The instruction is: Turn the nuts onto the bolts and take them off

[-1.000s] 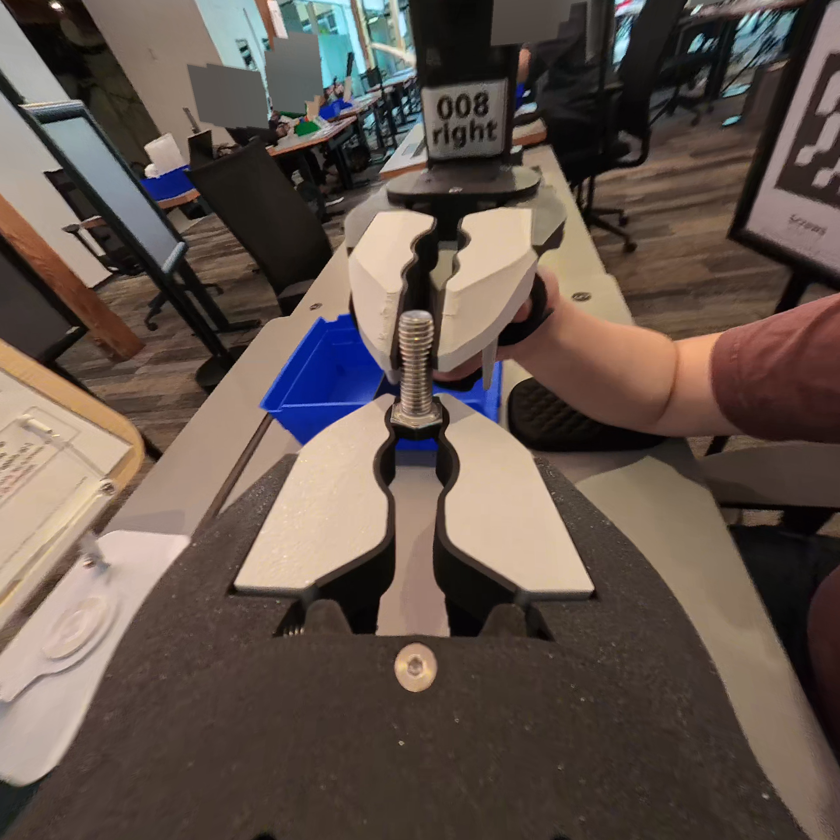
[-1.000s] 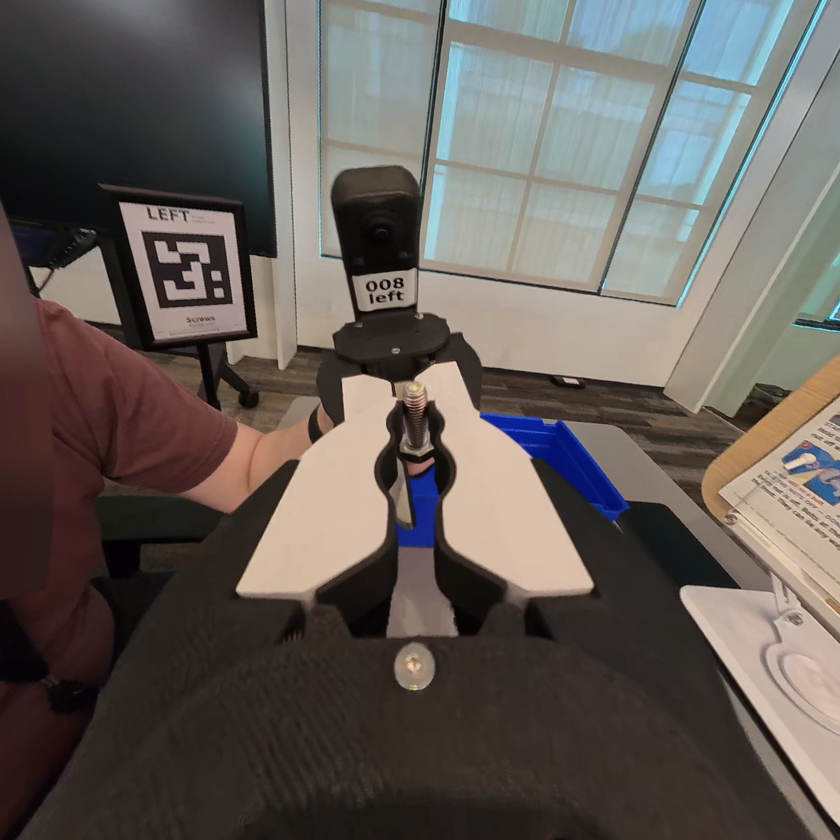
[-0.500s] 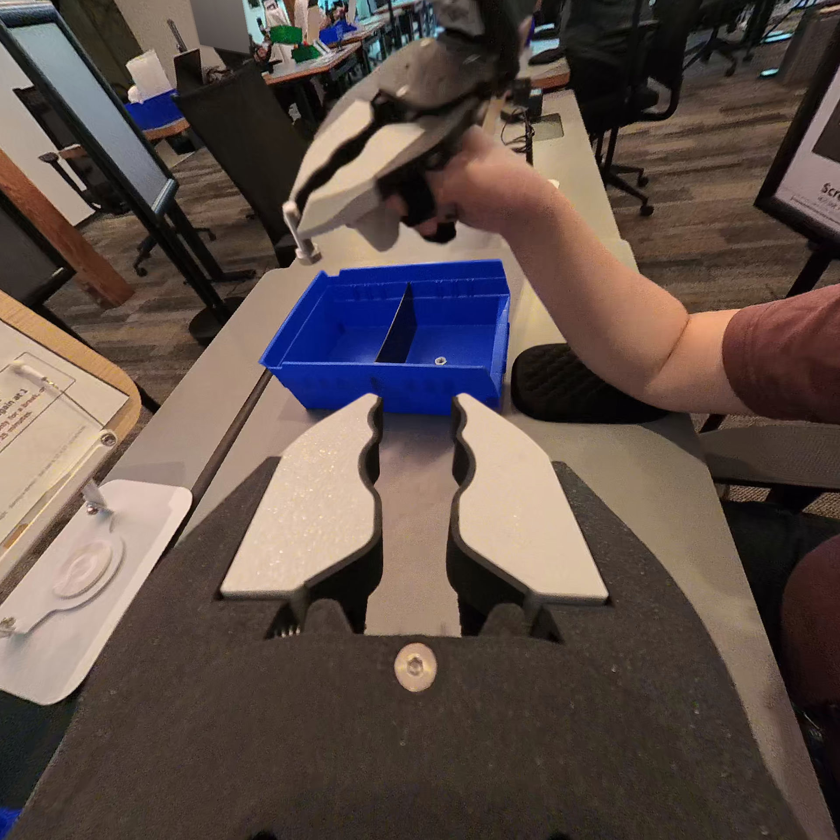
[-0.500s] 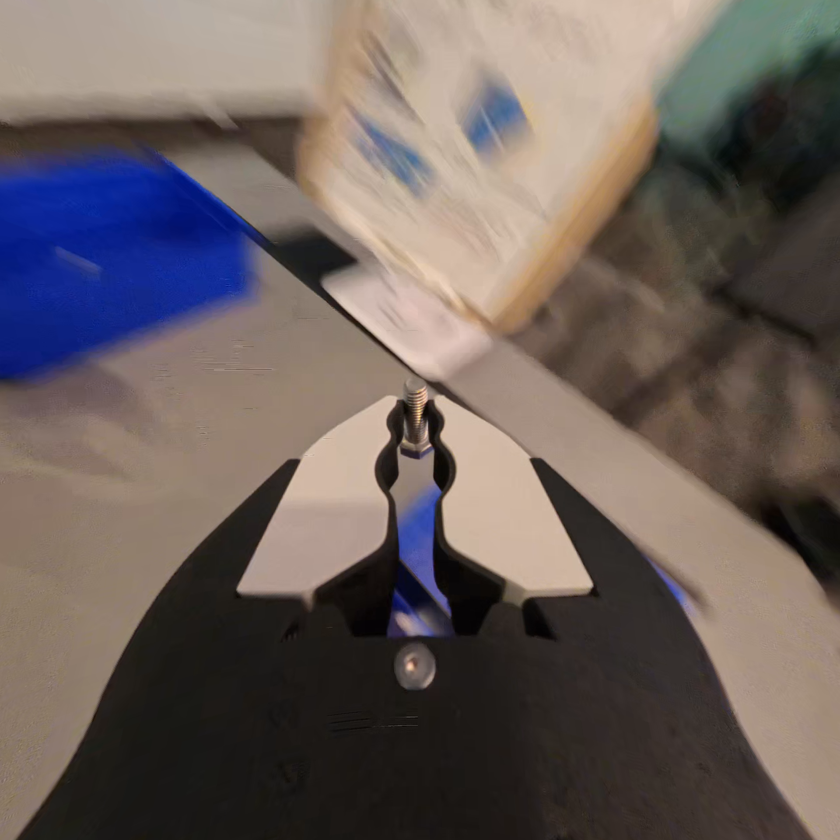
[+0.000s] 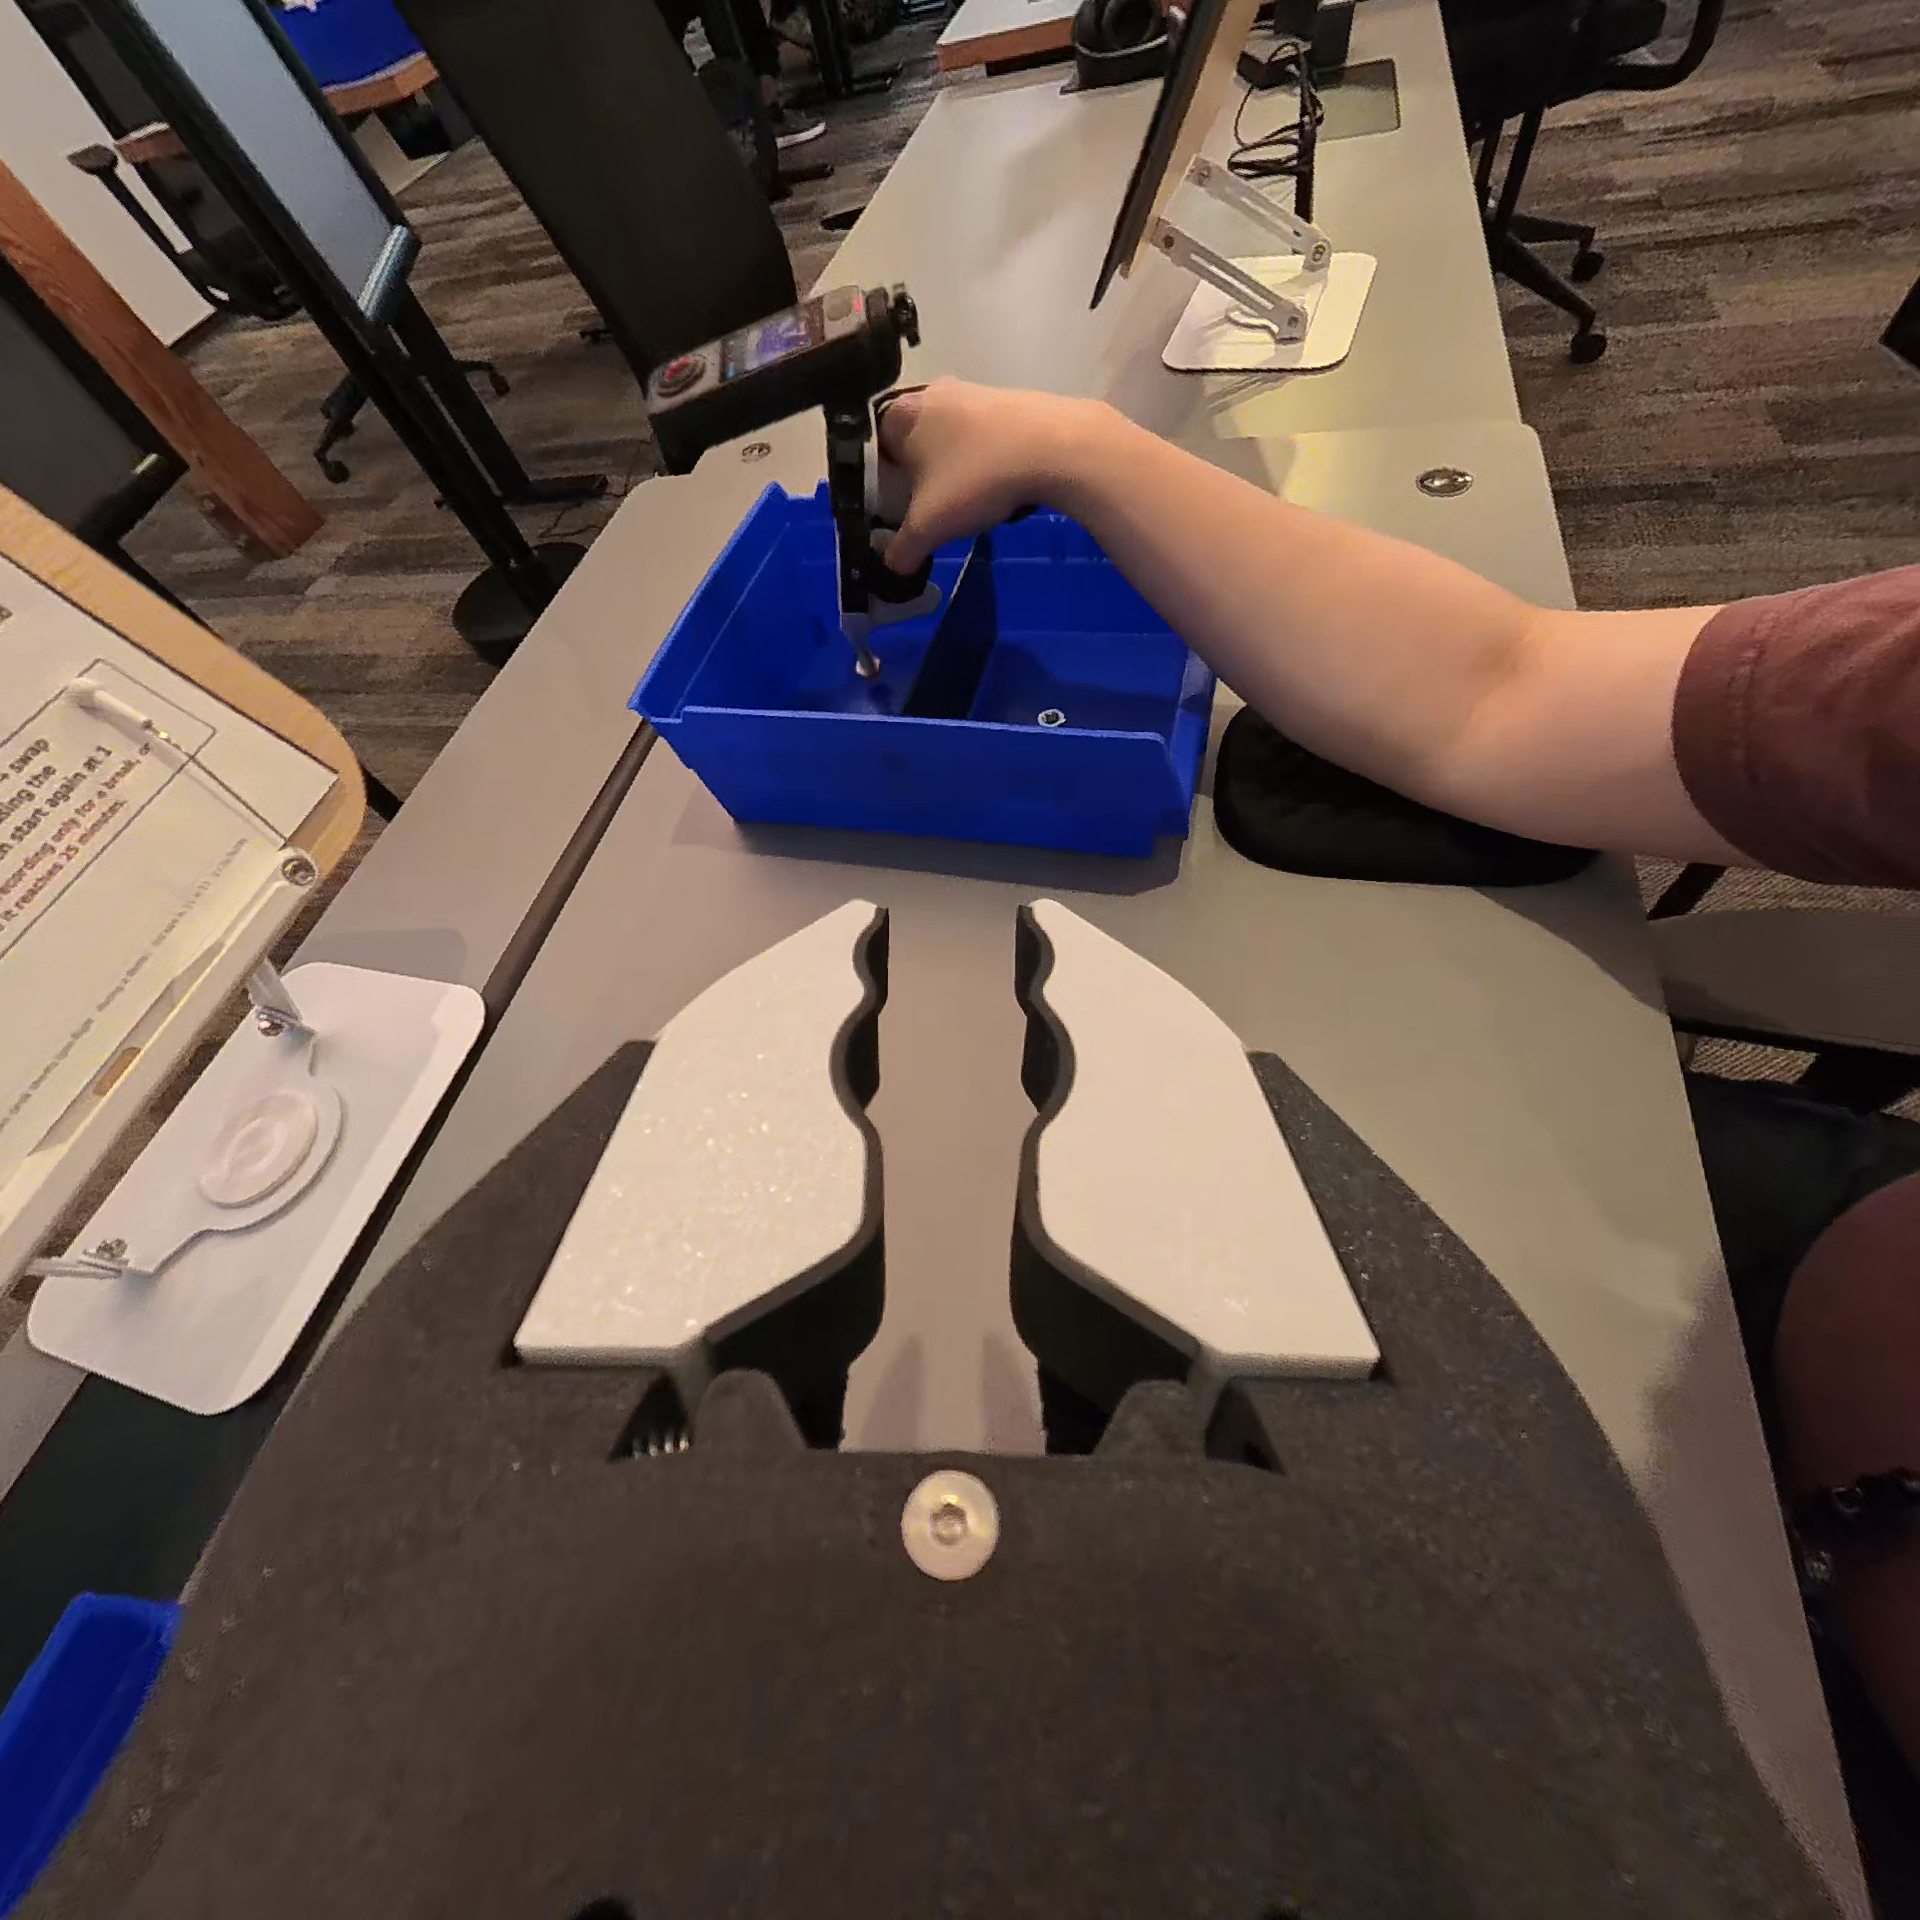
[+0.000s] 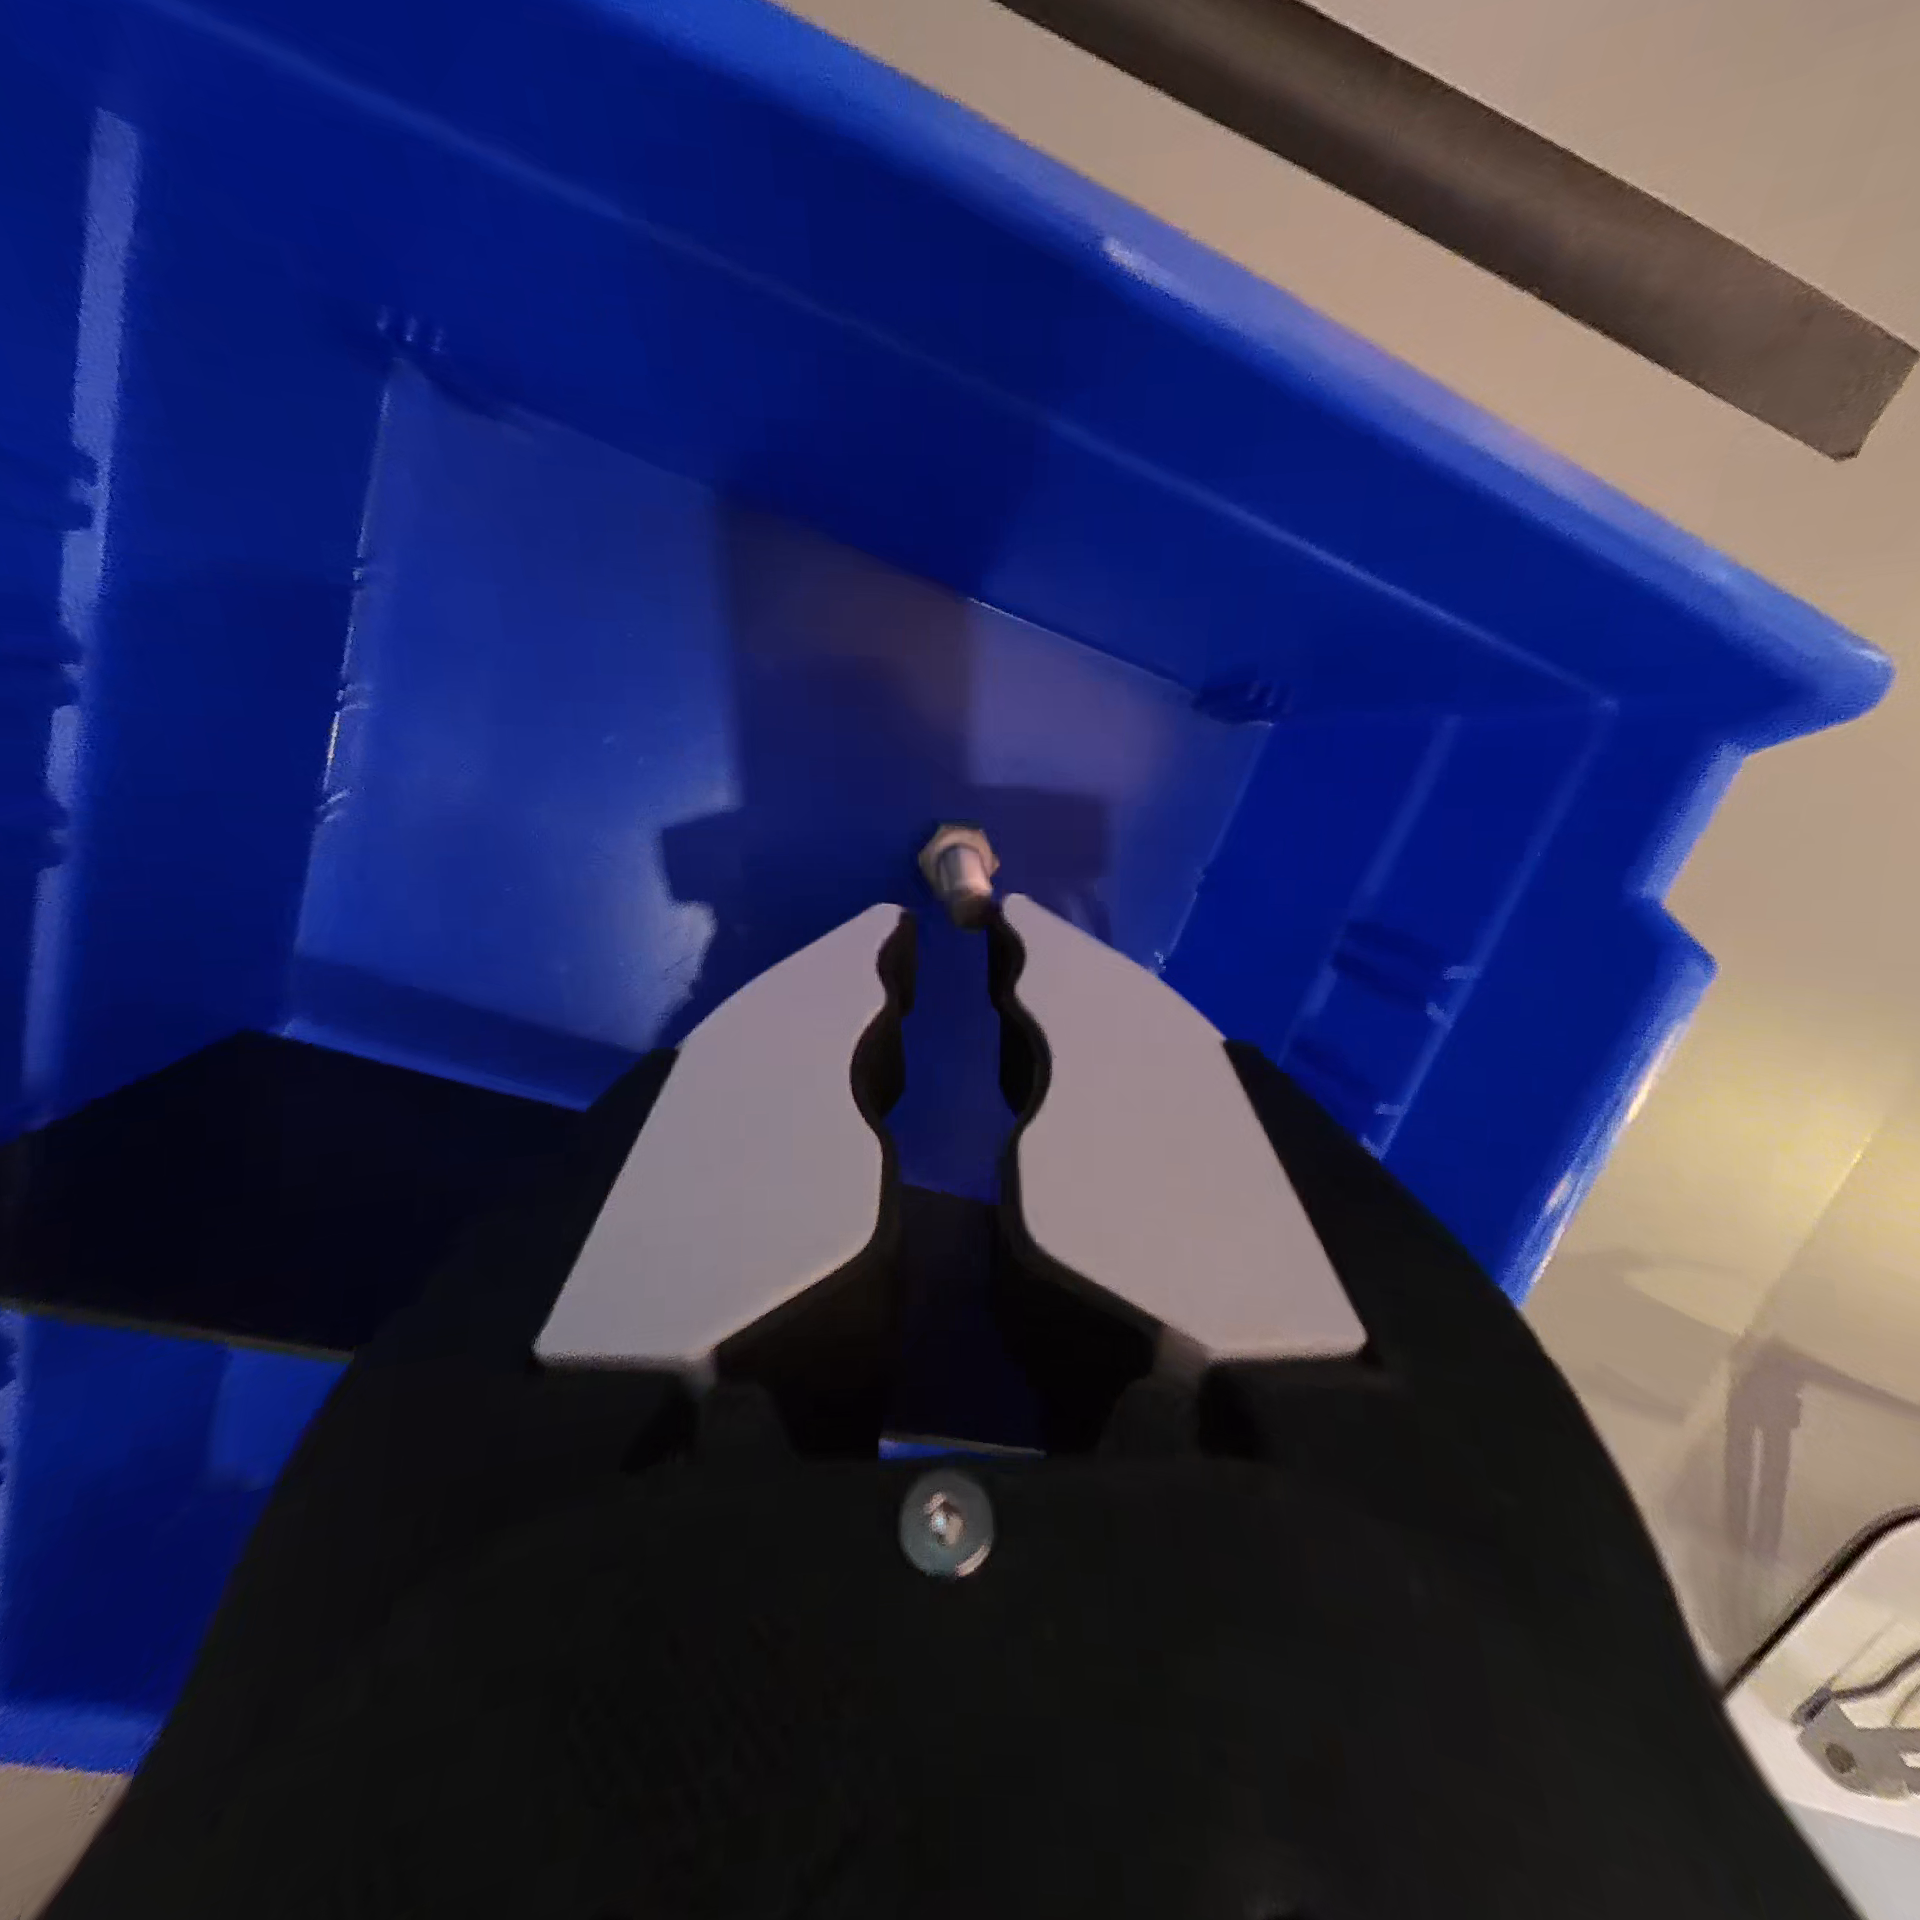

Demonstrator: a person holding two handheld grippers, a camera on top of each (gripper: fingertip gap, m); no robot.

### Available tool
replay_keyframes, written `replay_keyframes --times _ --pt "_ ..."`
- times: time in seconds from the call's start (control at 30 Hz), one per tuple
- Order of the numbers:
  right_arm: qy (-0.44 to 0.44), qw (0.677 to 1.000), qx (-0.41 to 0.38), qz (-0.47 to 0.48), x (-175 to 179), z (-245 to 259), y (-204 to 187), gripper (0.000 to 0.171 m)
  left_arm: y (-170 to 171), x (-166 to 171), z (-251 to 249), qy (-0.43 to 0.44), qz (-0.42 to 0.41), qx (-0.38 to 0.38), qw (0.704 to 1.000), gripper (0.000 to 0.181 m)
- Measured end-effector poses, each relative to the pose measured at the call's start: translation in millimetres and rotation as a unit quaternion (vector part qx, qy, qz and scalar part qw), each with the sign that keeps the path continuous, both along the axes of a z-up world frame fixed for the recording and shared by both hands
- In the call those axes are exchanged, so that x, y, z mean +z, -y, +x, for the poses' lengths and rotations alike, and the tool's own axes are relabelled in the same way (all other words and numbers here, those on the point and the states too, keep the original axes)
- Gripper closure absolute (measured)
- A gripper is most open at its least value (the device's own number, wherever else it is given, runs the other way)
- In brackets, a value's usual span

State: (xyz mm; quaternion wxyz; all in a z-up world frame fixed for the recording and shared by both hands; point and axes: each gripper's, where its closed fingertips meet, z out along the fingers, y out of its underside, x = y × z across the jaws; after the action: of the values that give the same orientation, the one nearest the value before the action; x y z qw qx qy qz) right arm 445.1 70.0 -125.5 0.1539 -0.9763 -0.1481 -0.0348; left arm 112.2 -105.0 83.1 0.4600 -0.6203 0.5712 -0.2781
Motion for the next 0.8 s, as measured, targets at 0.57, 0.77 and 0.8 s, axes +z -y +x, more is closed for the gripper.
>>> replay_keyframes --times 0.57,0.77,0.8 --pt "-0.054 0.959 0.019 0.278 124 -17 -10 0.157 -60 13 -118 -0.033 0.029 0.211 0.977 0.159" --pt "-0.095 0.929 0.079 0.350 163 -63 -9 0.157 -91 -42 -230 -0.192 -0.021 0.379 0.905 0.164" --pt "-0.094 0.927 0.092 0.351 166 -73 -7 0.157 -94 -56 -242 -0.209 -0.048 0.387 0.897 0.164"
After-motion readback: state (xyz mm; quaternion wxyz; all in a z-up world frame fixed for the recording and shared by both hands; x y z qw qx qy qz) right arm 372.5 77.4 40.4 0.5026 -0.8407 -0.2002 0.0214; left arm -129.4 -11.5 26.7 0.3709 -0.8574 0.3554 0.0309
